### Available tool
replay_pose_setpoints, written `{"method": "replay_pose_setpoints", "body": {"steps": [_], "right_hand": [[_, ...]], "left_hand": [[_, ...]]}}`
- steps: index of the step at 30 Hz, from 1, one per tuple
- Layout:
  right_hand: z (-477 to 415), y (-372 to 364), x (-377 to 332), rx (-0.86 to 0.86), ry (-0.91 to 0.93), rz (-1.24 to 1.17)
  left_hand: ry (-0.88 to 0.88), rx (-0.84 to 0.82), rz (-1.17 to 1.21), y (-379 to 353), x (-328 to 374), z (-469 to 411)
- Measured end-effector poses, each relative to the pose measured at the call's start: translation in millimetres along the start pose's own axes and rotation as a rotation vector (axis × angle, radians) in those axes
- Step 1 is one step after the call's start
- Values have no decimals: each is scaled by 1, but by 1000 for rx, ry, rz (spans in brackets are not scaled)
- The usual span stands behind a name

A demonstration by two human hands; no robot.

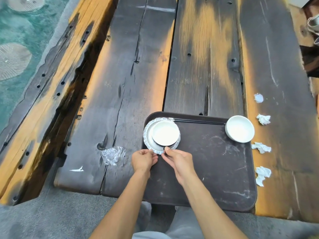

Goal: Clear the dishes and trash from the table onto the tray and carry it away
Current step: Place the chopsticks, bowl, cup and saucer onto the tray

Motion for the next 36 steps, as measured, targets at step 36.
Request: {"method": "replay_pose_setpoints", "body": {"steps": [36], "right_hand": [[-22, -6, 14, 94, 117, 488]], "left_hand": [[16, -51, 128, -1, 5, -1]]}}
Point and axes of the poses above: each hand's wrist, its own z-axis away from the middle knuckle, its own y-axis out of the back of the hand, x = y × z, the point moved 2 cm from there along -z, towards the middle knuckle, and after that the axes turned 13 degrees about -z, right-handed, at the moved point
